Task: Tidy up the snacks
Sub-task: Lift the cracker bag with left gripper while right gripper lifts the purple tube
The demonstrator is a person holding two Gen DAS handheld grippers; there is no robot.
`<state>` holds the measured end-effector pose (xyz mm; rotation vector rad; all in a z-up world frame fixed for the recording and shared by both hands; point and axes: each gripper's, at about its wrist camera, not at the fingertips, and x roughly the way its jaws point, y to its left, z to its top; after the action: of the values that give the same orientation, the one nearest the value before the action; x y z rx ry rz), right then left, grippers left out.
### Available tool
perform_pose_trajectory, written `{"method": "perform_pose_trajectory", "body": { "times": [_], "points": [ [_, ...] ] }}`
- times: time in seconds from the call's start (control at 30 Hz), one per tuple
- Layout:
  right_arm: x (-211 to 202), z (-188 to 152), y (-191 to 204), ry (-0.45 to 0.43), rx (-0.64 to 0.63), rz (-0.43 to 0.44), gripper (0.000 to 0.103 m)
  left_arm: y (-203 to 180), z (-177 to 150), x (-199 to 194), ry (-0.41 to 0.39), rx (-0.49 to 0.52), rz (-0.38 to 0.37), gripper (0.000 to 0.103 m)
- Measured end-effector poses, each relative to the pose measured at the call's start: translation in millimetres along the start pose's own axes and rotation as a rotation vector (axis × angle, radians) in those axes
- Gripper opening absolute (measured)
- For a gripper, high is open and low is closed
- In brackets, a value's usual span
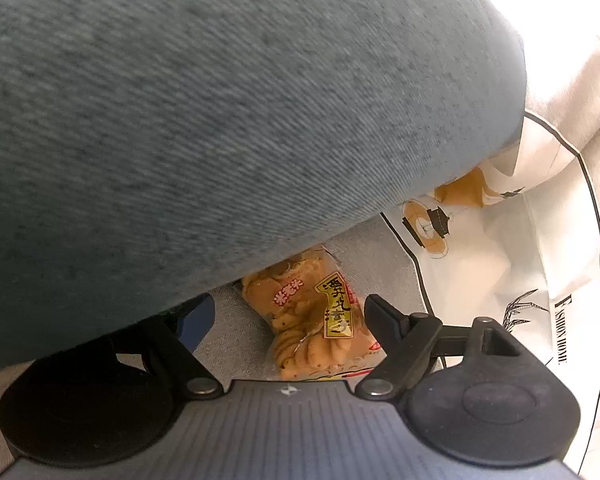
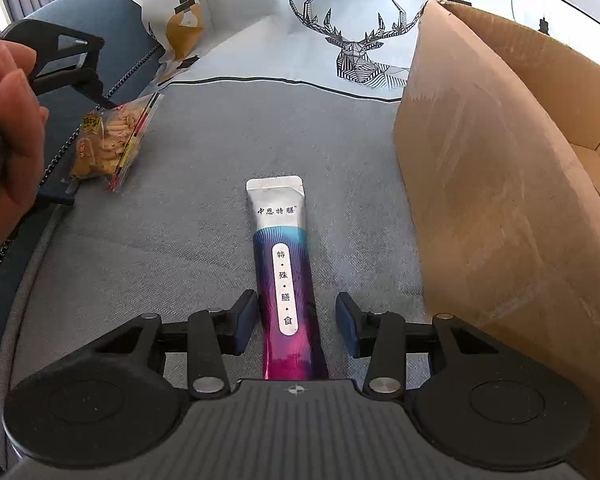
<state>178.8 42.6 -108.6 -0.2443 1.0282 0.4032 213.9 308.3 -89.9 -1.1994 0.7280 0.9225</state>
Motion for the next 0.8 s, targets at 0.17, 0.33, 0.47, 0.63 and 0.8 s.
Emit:
{"method": "perform_pose_trajectory", "body": {
  "times": [0.17, 0.33, 0.47, 0.63, 0.8],
  "points": [
    [-2.8, 1.8, -1.0, -0.004, 0.007, 0.018, 0.026, -0.9, -6.1, 1.8, -0.014, 0.027, 0.001, 0.086],
    [-10.1, 4.4, -0.9, -0.023, 0.019, 0.027, 0.024, -8.6, -2.8, 1.6, -0.023, 0.104, -0.045, 0.06],
    [-9.8, 4.2, -0.8, -0.023, 0.025, 0.026, 0.024, -18.6, -7.3, 1.1, -0.006, 0.156, -0.067, 0.05],
    [-10.2, 3.4, -1.5, -0.029, 0.036, 0.018, 0.024, -32.5, -12.9, -7.1, 0.015, 0.218, -0.075, 0.05],
    [-9.0, 3.5, -0.2, -0.024, 0.045, 0.012, 0.024, -38.4, -20.3, 0.3, 0.074, 0.277, -0.063, 0.051]
  ]
}}
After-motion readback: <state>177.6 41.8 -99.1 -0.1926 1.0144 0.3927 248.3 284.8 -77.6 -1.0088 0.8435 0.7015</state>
